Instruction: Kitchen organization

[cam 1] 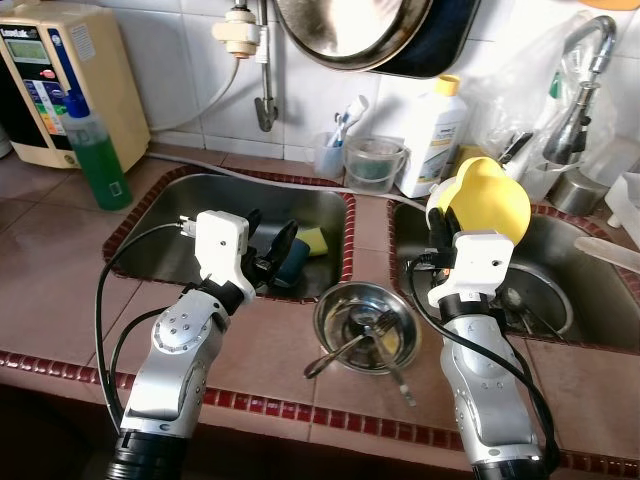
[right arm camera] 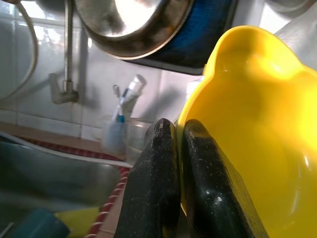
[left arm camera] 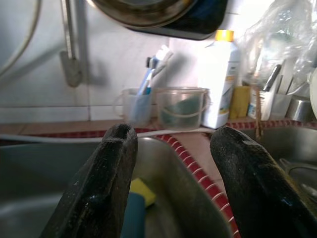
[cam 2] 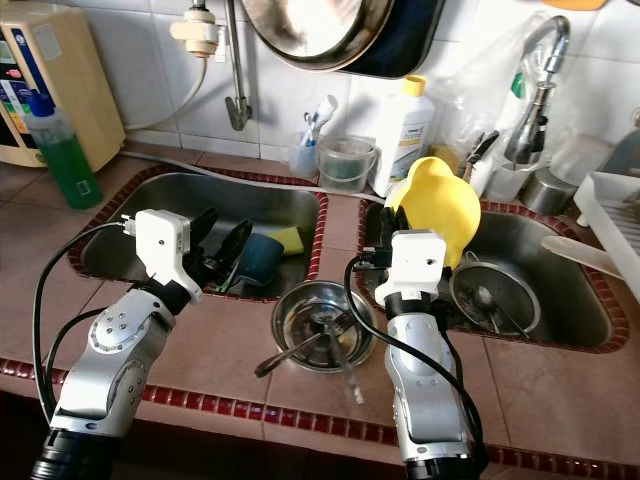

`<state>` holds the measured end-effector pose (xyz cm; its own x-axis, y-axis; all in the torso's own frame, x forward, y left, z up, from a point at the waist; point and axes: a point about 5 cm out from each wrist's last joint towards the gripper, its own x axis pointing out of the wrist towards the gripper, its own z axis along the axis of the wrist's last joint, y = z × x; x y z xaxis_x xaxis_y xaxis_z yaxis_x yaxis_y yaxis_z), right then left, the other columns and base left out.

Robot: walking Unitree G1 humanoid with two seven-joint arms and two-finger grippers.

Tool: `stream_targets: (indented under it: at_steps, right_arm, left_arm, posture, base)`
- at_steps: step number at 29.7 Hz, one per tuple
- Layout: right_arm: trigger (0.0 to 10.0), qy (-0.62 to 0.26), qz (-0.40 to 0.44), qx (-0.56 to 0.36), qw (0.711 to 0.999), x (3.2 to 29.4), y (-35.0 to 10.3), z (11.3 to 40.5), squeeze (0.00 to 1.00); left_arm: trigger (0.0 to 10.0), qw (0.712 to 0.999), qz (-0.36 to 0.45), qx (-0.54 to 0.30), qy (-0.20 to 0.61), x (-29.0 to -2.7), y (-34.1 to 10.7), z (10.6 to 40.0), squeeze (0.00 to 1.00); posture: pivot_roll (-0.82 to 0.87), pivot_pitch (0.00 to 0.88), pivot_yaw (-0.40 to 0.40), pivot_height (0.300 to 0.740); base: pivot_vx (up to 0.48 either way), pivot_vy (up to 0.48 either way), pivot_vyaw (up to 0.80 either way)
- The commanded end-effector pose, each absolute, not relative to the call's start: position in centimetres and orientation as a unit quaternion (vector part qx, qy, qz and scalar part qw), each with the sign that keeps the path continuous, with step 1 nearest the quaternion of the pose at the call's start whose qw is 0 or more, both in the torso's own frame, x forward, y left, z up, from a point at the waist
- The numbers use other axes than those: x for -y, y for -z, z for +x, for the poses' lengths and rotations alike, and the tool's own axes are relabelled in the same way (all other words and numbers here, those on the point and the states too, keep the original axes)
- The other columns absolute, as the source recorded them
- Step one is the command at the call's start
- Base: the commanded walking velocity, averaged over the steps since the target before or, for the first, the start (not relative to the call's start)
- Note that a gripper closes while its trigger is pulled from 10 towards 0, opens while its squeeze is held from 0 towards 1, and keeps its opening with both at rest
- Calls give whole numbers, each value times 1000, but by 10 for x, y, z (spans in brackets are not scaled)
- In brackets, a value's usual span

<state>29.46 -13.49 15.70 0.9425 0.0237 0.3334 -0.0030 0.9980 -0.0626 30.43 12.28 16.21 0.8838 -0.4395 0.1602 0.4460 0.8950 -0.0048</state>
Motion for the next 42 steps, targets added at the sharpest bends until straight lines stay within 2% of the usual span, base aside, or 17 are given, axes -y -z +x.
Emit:
stream_targets:
  at_steps: [1,23,42]
  right_arm:
    - [10000,1,-31,183,983,138,-163,293,0]
    - [10000,8,-30,181,983,140,-163,290,0]
    - [10000,-20,-49,175,983,146,-162,292,0]
  left_arm:
    - [10000,969,-14,76,236,-122,-164,306,0]
    - [10000,967,-13,72,245,-119,-164,306,0]
    - [10000,957,8,90,276,-108,-172,299,0]
  posture:
    - [-190,1,-29,732]
    - [-202,14,-20,732]
    - [-196,20,-18,732]
  base:
    - [0,390,0]
    - [0,359,0]
    - [0,0,0]
